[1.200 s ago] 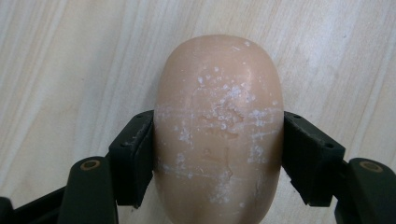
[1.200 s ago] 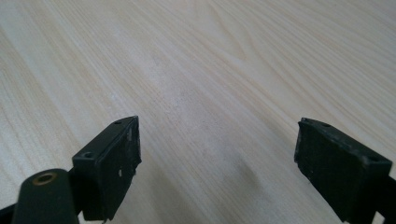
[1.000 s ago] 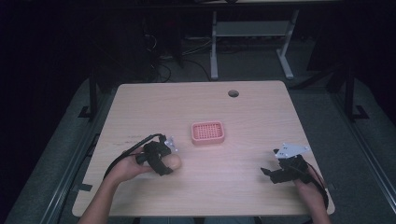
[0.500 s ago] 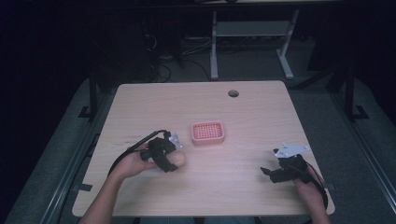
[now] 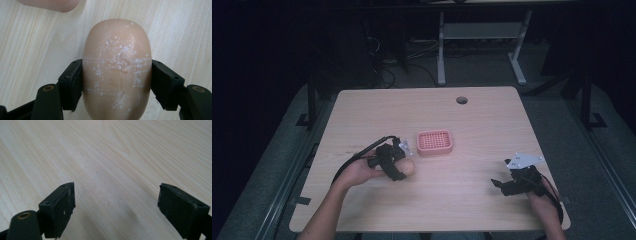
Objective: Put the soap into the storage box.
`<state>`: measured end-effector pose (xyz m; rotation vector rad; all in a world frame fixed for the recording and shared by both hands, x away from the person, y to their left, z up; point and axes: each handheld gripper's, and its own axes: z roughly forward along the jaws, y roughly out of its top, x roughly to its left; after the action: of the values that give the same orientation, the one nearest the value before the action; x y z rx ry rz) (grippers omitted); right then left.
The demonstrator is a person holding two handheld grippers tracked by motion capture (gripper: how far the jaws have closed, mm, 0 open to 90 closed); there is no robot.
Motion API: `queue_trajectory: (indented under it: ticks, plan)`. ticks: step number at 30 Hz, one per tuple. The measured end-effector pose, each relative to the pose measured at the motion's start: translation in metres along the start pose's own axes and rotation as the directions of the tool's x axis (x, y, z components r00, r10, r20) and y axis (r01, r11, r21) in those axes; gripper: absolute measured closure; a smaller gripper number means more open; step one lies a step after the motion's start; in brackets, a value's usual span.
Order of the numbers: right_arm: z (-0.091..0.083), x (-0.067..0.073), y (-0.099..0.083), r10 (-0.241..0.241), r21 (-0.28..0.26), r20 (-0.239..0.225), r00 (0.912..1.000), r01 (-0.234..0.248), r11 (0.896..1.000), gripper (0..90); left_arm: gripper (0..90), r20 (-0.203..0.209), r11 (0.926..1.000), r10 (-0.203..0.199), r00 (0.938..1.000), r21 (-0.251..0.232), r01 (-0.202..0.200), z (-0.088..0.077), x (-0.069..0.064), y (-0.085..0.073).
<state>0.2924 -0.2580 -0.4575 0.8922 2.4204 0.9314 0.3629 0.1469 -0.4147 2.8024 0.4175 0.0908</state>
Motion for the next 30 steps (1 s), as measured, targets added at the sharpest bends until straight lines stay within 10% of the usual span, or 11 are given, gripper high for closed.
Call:
queue_trajectory:
  ticks: [30]
  plan:
    - [-0.001, -0.002, 0.000, 0.015, -0.015, -0.004, 0.9999, -0.015, 1.000, 13.9, 32.0, -0.001, 0.9991, 0.042, 0.9991, -0.009, -0.042, -0.009, 0.025, 0.047]
